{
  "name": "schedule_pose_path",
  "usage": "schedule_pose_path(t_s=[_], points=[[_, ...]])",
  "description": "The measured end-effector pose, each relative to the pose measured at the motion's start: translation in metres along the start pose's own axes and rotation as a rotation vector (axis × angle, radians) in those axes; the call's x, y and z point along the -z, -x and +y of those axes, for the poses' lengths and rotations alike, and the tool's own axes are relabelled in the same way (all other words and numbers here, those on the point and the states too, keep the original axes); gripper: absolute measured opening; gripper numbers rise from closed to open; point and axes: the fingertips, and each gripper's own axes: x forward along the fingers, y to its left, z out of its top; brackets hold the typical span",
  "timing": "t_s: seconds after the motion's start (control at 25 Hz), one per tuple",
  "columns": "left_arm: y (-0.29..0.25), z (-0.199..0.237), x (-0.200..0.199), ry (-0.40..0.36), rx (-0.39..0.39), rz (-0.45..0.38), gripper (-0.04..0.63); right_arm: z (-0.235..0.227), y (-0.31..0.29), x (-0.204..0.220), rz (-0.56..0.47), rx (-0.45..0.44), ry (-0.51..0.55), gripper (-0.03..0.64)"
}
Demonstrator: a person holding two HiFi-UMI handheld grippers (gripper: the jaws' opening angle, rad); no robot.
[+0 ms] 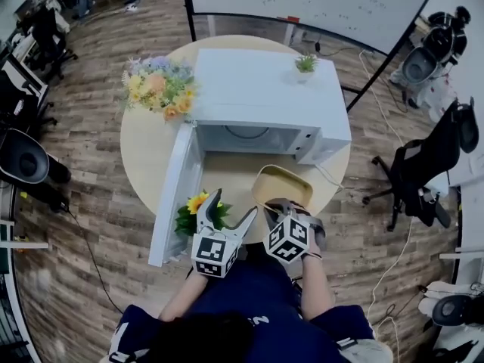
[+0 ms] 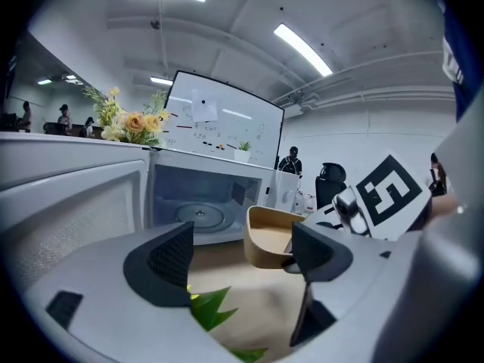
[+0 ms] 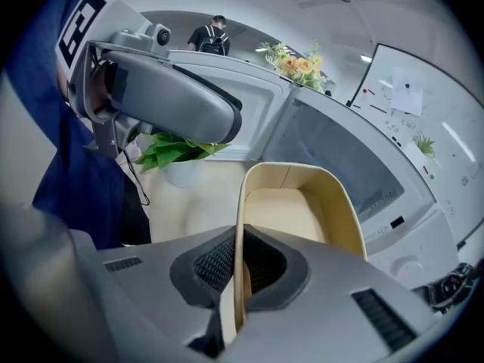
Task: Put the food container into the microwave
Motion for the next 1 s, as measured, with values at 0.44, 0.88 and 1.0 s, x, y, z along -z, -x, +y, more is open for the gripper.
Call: schedule_pose_path(t_s=[0.44, 0.88, 1.0], points=[[-0.014, 0.008, -0.007, 0.049, -0.094, -0.001, 0.390, -0.044, -0.017, -0.018, -0.040, -0.058, 0.203, 0.012], [-0.015, 0.016, -0.008, 0.063, -0.142, -0.001, 0.390, -0.076, -0.054, -0.053, -0.085, -0.121, 0.331, 0.012], [-0.017, 0.018, -0.006, 0.068, -0.143, 0.003, 0.390, -0.086, -0.068, -0.056, -0.066, -0.124, 0.365, 0.012]])
